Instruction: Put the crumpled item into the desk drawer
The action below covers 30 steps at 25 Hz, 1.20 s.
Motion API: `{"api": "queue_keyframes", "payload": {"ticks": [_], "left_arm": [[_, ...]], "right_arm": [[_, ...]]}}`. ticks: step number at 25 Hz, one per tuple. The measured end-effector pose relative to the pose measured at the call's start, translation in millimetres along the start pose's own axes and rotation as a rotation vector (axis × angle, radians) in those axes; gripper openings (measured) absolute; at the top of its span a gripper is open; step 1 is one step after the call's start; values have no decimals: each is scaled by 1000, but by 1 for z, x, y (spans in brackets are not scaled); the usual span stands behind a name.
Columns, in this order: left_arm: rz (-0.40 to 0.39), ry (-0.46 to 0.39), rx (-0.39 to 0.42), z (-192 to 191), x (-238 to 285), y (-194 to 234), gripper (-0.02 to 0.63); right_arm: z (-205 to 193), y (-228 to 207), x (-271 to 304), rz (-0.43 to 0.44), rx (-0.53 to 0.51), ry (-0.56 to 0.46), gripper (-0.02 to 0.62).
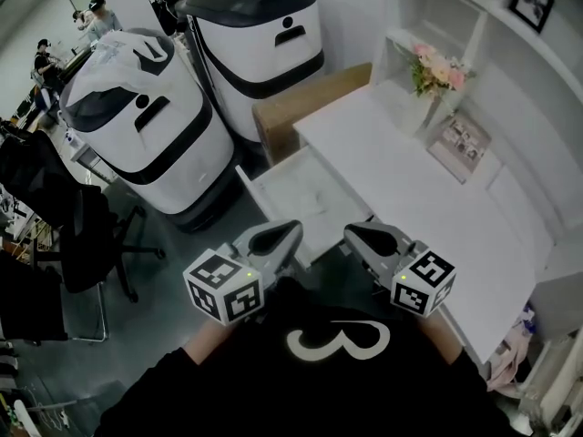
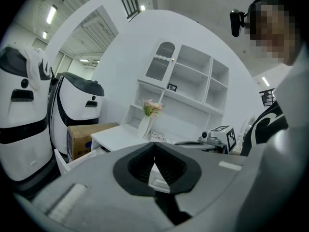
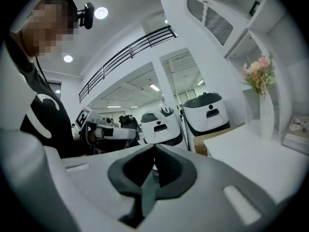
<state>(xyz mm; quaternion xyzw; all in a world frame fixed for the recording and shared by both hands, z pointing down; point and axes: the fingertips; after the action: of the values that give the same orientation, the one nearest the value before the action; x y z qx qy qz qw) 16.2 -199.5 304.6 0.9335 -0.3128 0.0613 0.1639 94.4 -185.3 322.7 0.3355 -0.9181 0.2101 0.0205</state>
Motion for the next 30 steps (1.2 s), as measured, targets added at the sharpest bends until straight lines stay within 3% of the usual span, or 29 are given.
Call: {"api": "queue_keyframes", "payload": {"ticks": [30], "left_arm": [[15,9,9,-1,-7,6,9]], "right_arm": [[-5,-1,4,-18,-11,15,3]]}}
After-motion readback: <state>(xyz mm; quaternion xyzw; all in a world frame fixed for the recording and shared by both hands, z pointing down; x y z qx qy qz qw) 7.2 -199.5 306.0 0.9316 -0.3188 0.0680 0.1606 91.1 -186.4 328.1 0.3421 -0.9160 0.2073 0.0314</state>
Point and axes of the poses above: the fingertips, and each gripper's own axes: x forward along the fingers, y to its left, z out of its top, and after that the axes turned 5 degrees about x, right-handed
